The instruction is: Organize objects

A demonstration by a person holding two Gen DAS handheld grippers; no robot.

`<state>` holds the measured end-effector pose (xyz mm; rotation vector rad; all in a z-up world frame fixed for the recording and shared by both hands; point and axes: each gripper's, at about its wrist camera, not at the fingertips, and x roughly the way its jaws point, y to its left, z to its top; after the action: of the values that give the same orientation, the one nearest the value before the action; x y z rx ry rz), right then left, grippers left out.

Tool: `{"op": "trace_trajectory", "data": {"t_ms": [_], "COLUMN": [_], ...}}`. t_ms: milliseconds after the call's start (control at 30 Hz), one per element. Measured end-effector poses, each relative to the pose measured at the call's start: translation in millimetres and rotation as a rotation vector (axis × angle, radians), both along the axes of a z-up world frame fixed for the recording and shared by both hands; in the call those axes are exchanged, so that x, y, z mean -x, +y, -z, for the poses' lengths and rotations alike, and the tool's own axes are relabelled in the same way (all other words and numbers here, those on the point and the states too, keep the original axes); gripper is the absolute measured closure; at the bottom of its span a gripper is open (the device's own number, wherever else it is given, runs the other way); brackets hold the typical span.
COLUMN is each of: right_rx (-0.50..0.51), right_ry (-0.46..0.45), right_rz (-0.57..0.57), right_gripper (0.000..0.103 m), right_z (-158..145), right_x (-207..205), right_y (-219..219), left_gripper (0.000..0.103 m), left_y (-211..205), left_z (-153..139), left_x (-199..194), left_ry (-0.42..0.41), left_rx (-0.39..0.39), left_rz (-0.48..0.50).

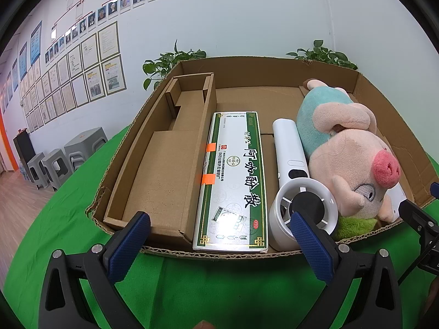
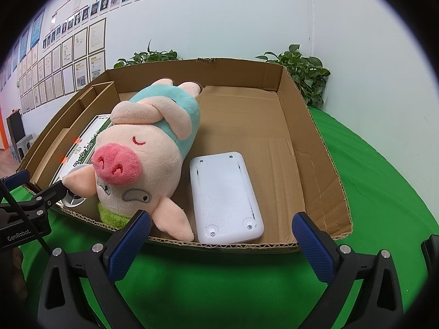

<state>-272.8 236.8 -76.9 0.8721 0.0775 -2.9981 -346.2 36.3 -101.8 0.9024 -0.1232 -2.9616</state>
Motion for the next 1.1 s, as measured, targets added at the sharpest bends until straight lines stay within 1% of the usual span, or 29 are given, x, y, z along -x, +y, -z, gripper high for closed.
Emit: {"op": "trace_trajectory", "data": {"t_ms": [1100], "right_rx": [0.000], "right_ry": [0.000], "right_rz": [0.000], "right_gripper": [0.001], "right_z": [0.2], "right_x": [0.1], "right_y": [0.1], "left_gripper": [0.000], "left_y": [-4.7], "left_z": [-6.9], "left_x": [-8.4], "left_ry": [0.000], "left_rx": [-0.003], "left_rz": [0.001]}}
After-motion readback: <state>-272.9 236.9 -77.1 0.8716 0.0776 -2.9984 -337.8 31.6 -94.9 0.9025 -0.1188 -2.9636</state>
